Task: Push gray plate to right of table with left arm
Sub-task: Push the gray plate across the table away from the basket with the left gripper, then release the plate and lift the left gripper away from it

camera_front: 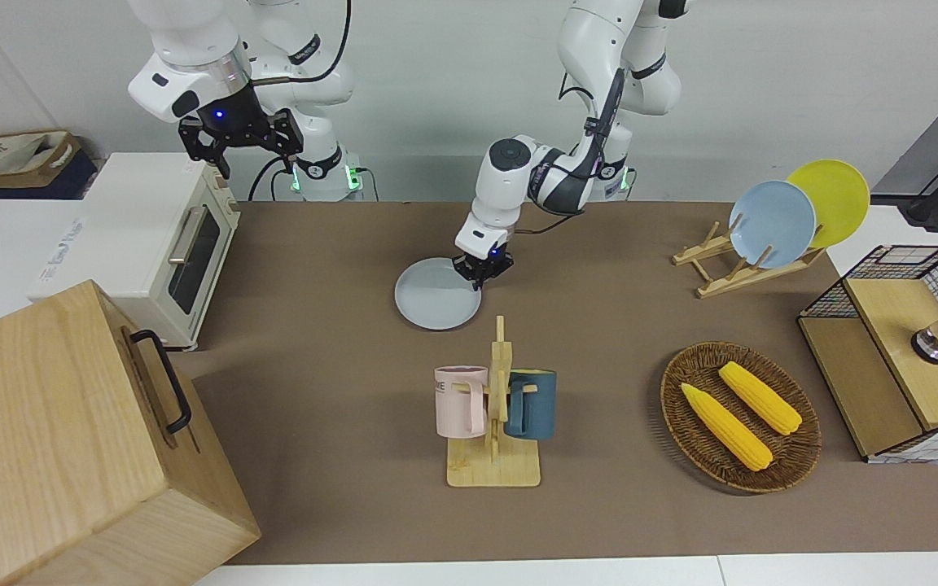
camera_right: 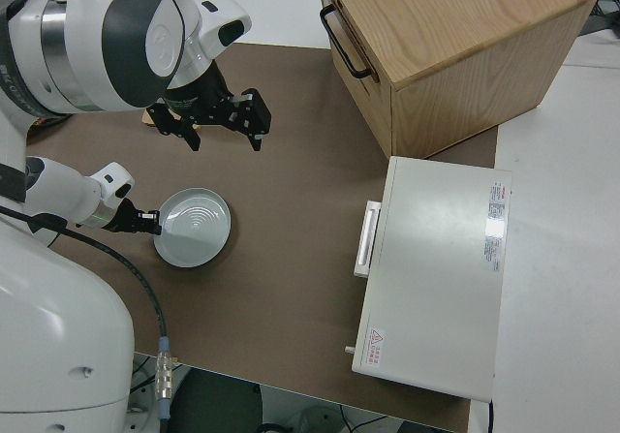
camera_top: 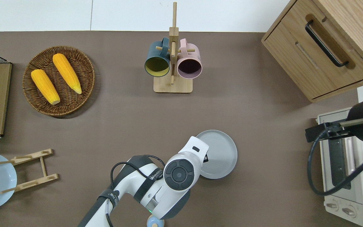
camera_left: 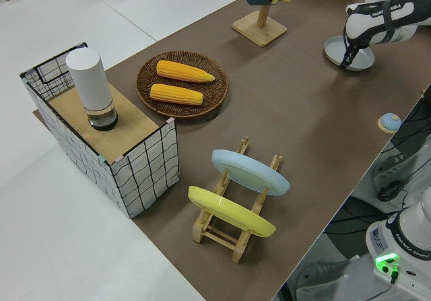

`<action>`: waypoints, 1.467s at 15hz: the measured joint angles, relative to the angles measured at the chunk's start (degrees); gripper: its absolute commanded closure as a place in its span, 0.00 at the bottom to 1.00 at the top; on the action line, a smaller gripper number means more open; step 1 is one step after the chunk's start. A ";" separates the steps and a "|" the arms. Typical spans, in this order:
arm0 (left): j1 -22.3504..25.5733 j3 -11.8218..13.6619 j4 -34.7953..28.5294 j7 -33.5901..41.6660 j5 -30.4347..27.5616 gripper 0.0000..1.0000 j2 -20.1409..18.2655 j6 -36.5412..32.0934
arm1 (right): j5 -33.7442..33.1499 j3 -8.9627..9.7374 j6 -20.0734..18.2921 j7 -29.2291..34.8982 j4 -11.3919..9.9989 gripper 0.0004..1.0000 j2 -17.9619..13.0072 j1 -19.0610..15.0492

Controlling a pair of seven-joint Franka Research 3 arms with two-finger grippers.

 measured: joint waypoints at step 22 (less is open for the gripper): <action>-6.13 0.02 10.28 -8.96 1.11 0.01 6.96 -0.21 | 0.00 0.00 0.00 0.00 0.00 0.02 0.00 0.00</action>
